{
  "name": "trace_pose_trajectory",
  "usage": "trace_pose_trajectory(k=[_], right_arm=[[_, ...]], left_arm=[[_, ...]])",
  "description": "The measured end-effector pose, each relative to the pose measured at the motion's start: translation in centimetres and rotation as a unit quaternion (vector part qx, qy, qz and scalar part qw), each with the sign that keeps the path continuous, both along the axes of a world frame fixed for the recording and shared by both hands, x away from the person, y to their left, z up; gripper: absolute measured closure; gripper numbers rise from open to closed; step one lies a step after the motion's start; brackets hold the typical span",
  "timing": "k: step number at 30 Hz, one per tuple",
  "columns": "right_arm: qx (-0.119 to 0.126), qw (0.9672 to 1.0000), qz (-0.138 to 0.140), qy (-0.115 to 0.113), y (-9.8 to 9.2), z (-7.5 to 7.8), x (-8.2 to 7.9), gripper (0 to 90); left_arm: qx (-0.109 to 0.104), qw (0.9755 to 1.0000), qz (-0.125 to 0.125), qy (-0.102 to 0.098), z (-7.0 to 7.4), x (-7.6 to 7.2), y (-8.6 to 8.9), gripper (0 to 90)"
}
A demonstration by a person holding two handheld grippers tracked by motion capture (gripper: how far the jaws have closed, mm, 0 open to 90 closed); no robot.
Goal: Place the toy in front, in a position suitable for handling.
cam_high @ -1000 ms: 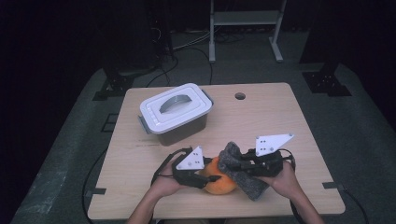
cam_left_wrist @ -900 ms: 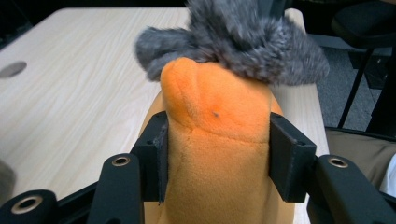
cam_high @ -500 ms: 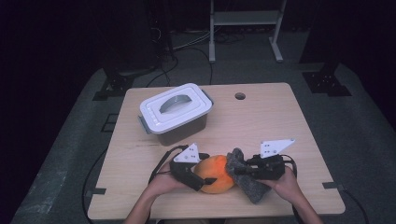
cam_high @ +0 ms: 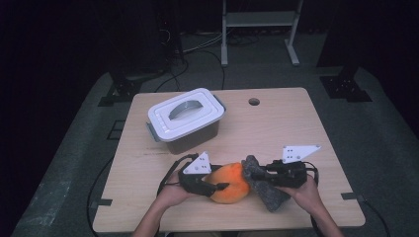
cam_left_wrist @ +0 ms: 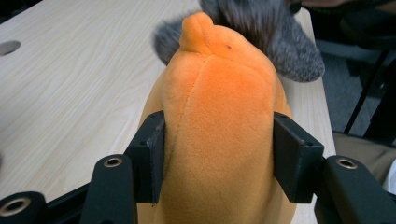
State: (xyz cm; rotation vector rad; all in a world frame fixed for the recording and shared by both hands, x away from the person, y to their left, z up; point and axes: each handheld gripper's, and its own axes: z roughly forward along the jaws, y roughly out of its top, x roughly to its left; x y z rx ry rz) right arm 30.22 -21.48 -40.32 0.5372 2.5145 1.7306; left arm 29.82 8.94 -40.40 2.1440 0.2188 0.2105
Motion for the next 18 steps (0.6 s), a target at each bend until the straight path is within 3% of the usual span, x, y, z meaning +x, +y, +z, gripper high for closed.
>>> trace_pose_trajectory(k=[4, 7, 9, 12, 14, 16, 18], right_arm=[[-0.002, 0.9999, 0.006, -0.015, 1.0, 0.6, -0.4, 75.5], [0.003, 1.0, 0.002, -0.003, 0.9, -0.1, 0.0, 75.5], [-0.035, 0.9992, 0.001, 0.016, 1.1, -1.5, 0.4, 75.5], [-0.045, 0.9987, 0.004, 0.025, 1.2, -1.9, 0.6, 75.4], [-0.032, 0.9993, 0.004, 0.017, 1.3, -1.3, 0.5, 75.4], [0.003, 1.0, 0.001, -0.002, 1.3, 0.0, 0.1, 75.4], [0.005, 1.0, -0.002, -0.008, 1.5, 0.2, 0.0, 75.4]], left_arm=[[0.02, 0.9996, -0.006, -0.021, 0.4, -0.6, -0.6, 43.5], [0.003, 0.9998, 0.011, -0.018, 0.6, -0.3, -0.1, 44.6], [0.001, 0.9995, 0.023, -0.02, 0.9, -0.1, 0.4, 44.6], [0.016, 0.9993, 0.026, -0.021, 0.8, -0.1, 0.6, 44.4], [0.01, 0.9995, 0.024, -0.017, 0.6, -0.1, 0.5, 43.0], [0.012, 0.9996, 0.018, -0.02, 0.5, -0.2, 0.1, 41.7], [0.012, 0.9996, 0.007, -0.023, 0.3, -0.4, -0.3, 40.8]])
